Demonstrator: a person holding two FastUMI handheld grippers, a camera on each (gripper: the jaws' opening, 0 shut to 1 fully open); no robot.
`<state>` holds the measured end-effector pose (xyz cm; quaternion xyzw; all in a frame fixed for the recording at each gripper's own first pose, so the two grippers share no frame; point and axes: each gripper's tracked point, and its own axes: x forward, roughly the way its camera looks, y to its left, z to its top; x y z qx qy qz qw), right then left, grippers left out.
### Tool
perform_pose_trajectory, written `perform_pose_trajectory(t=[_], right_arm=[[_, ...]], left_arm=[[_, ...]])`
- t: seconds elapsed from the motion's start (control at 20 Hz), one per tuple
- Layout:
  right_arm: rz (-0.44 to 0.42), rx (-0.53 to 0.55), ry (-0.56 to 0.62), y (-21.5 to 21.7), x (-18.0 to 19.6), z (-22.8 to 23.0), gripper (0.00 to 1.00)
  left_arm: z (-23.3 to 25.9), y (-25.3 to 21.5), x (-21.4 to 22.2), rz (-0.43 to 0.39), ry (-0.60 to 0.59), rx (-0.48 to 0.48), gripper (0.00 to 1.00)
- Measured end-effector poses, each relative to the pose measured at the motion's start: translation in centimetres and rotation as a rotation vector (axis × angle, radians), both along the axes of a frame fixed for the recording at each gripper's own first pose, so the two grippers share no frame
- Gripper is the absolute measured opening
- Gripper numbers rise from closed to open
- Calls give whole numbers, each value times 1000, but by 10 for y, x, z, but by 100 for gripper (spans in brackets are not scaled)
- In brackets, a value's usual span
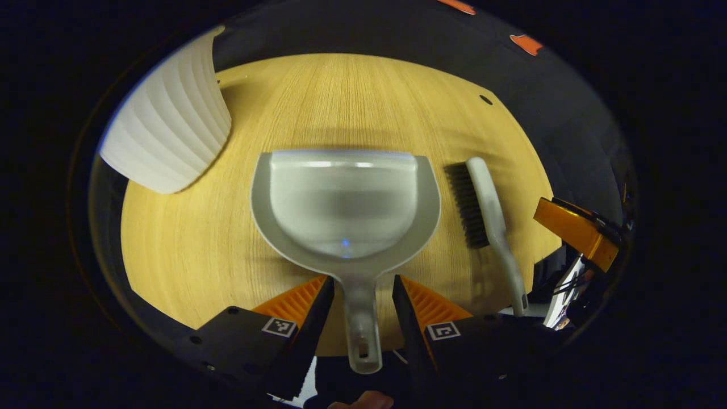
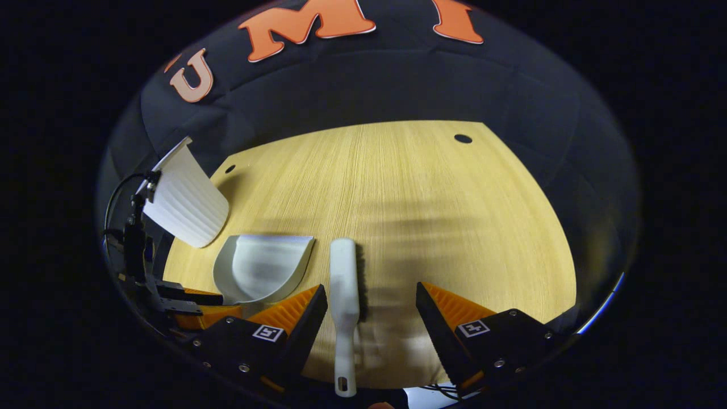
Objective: Pick up the small broom and dustpan from the desktop, sweep the trash into the dustpan with the broom, and then empty the trash into the garbage bin.
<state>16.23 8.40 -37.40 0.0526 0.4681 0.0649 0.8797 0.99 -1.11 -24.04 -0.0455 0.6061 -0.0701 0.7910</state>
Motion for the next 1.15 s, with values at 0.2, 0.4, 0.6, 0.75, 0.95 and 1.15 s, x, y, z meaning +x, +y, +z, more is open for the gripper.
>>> perform_pose_trajectory(t=[0.2, 0.4, 0.6, 0.75, 0.95, 1.15], right_arm=[[-32, -18, -101, -12, 12, 32, 95], [-44, -76, -282, -24, 33, 83, 95], [-64, -127, -522, -30, 61, 153, 94], [-82, -159, -656, -37, 66, 199, 94], [-91, -161, -759, -33, 76, 239, 94], [-103, -168, -882, -33, 78, 275, 94]], left_arm=[[18, 18, 30, -51, -223, 95, 80], [43, 42, 57, 6, -513, 139, 83], [82, 62, 77, 113, -835, 91, 84], [122, 85, 86, 167, -1071, 111, 84], [155, 94, 80, 208, -1283, 154, 82], [161, 95, 72, 256, -1370, 135, 82]])
